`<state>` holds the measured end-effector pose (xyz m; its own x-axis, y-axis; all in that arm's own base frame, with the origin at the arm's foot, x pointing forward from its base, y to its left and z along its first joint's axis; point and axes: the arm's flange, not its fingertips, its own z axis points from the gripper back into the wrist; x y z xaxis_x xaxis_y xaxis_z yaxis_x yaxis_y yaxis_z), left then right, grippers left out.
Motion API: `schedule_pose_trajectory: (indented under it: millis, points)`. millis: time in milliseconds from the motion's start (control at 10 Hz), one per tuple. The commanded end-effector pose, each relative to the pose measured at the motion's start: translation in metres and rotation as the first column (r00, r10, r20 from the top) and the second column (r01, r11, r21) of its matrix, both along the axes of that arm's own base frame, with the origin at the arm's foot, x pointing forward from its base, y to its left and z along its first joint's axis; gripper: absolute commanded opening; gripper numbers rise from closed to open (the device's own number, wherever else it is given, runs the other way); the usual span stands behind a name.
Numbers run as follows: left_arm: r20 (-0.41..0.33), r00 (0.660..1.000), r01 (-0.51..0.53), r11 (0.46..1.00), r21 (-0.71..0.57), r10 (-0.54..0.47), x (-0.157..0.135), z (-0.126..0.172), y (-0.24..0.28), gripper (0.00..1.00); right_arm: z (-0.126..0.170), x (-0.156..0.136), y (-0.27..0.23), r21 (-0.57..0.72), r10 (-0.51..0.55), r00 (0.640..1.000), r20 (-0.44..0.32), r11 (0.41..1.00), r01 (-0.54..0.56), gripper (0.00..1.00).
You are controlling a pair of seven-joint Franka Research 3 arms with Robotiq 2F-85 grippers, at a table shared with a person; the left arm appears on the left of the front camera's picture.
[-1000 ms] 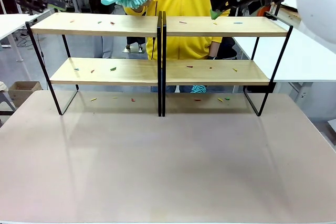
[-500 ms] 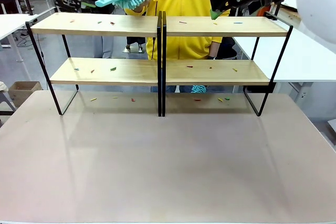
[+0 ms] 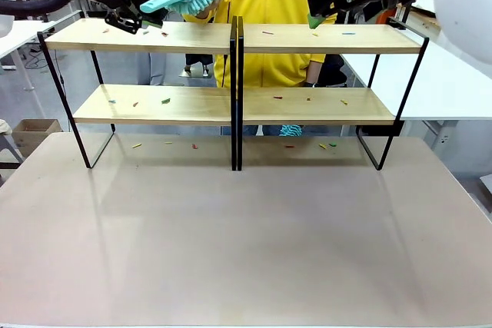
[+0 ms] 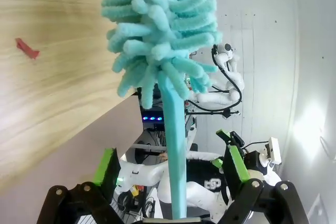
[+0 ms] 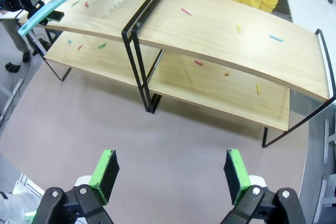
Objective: Clean the shelves.
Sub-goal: Pick up the Duster when the human hands it over.
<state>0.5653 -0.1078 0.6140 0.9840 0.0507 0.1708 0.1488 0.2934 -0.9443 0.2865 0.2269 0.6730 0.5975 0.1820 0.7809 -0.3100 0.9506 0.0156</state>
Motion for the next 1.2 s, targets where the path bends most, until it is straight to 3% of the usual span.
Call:
schedule_pose_trajectory:
  millis: [0, 100, 200, 300, 400, 500, 1100]
  points:
    - [0.025, 0.999, 0.032, 0.999, 0.012, -0.032, -0.0016, 0.0008, -0.0006, 1.0, 0.0009, 0.0006, -0.0007, 0.001, -0.005, 1.0, 0.004, 1.0, 0.005, 1.0]
    - [0.032, 0.999, 0.031, 0.999, 0.022, -0.032, -0.0018, 0.0004, -0.0024, 0.42, 0.0009, 0.0006, -0.0007, 0.001, -0.005, 1.0, 0.004, 1.0, 0.005, 1.0]
    - [0.037, 0.999, 0.032, 0.999, 0.027, -0.033, -0.0016, 0.001, -0.0035, 0.42, 0.0009, 0.0006, -0.0007, 0.001, -0.005, 1.0, 0.004, 1.0, 0.005, 1.0]
    - [0.047, 0.998, 0.033, 0.999, 0.029, -0.034, -0.0021, 0.0015, -0.0039, 0.0, 0.0009, 0.0006, -0.0007, 0.001, -0.005, 1.0, 0.004, 1.0, 0.005, 1.0]
    - [0.057, 0.998, 0.031, 0.999, 0.032, -0.032, -0.002, 0.0009, -0.0042, 0.37, 0.0009, 0.0006, -0.0007, 0.001, -0.005, 1.0, 0.004, 1.0, 0.005, 1.0]
    - [0.062, 0.997, 0.032, 0.999, 0.031, -0.033, -0.0018, 0.0017, -0.0042, 0.0, 0.0009, 0.0006, -0.0007, 0.001, -0.005, 1.0, 0.004, 1.0, 0.005, 1.0]
    - [0.132, 0.99, 0.042, 0.999, 0.03, -0.046, -0.0044, 0.0059, -0.007, 0.0, 0.0009, 0.0006, -0.0007, 0.001, -0.005, 1.0, 0.004, 1.0, 0.005, 1.0]
